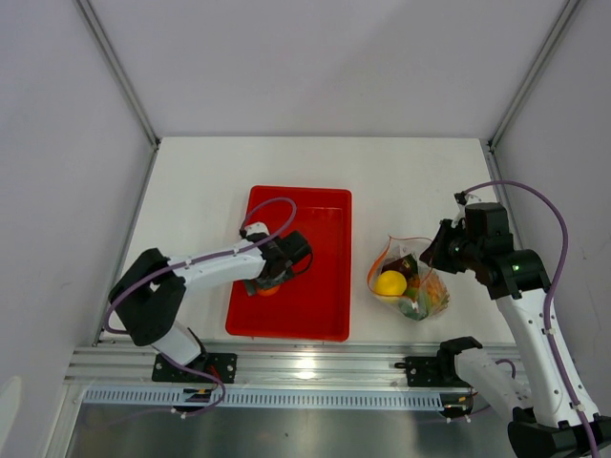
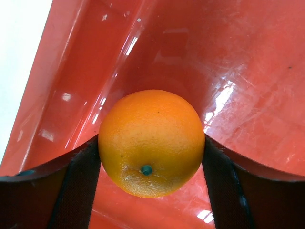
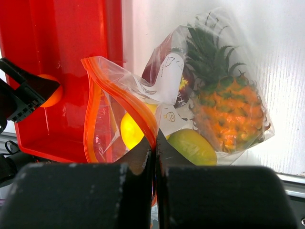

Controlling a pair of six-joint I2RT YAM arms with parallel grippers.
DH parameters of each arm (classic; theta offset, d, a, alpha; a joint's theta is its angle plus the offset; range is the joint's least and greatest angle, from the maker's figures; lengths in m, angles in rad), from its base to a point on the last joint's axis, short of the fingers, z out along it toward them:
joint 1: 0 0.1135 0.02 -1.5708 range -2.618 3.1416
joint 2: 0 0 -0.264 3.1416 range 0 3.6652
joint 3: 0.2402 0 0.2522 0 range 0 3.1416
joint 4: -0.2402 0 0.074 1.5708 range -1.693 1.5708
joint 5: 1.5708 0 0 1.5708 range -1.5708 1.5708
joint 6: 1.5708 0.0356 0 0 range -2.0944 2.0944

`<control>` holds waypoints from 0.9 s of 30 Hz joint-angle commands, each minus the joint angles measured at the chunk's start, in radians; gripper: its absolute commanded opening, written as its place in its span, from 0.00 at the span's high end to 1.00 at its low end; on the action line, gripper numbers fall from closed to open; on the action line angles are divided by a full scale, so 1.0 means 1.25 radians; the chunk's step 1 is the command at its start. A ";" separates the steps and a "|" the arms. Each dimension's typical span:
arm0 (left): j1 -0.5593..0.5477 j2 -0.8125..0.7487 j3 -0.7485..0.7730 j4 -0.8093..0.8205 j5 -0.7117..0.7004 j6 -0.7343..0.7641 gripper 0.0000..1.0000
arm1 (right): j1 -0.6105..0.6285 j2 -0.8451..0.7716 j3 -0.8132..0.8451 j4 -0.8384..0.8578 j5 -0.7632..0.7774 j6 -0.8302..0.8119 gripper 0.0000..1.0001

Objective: Place the food in the zip-top bag and seal the zipper
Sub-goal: Pick up the fake fruit from the bin.

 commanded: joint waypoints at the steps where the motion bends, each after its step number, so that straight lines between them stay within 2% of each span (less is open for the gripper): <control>1: 0.008 -0.021 -0.022 0.078 0.018 0.012 0.29 | -0.003 -0.010 0.003 0.011 0.003 0.000 1.00; 3: 0.008 -0.027 -0.025 0.095 0.019 0.033 0.41 | -0.003 -0.011 0.004 0.010 0.003 0.001 1.00; 4: 0.008 -0.032 -0.025 0.103 0.025 0.056 0.54 | -0.003 -0.011 0.006 0.008 0.003 0.000 1.00; 8: 0.004 -0.080 -0.037 0.174 0.056 0.148 0.73 | -0.003 -0.010 0.011 0.006 0.002 0.001 1.00; 10: -0.003 -0.139 -0.051 0.260 0.070 0.221 0.86 | -0.003 -0.009 0.015 0.006 -0.002 0.002 1.00; 11: -0.007 -0.164 -0.082 0.302 0.084 0.251 0.97 | -0.003 -0.009 0.017 0.005 -0.003 0.002 1.00; 12: -0.006 -0.188 -0.093 0.346 0.128 0.282 1.00 | -0.003 -0.009 0.020 0.004 -0.004 0.002 1.00; 14: -0.007 -0.272 -0.132 0.493 0.189 0.368 1.00 | -0.003 -0.009 0.029 -0.003 -0.005 0.001 1.00; 15: -0.007 -0.300 -0.158 0.545 0.256 0.394 0.99 | -0.003 -0.007 0.031 -0.004 -0.004 0.001 1.00; 16: -0.007 -0.327 -0.179 0.646 0.295 0.437 0.99 | -0.003 -0.007 0.034 -0.005 -0.003 0.000 1.00; 18: -0.009 -0.382 -0.196 0.736 0.371 0.466 0.99 | -0.003 -0.007 0.035 -0.009 0.000 -0.002 1.00; 19: -0.010 -0.393 -0.194 0.770 0.445 0.490 0.99 | -0.003 -0.007 0.034 -0.008 -0.002 -0.002 1.00; 25: -0.039 -0.331 -0.103 0.955 0.722 0.530 0.99 | -0.003 -0.007 0.033 -0.005 -0.010 0.005 1.00; 27: -0.063 -0.281 -0.070 0.988 0.755 0.534 1.00 | -0.003 -0.007 0.038 -0.003 -0.018 0.009 1.00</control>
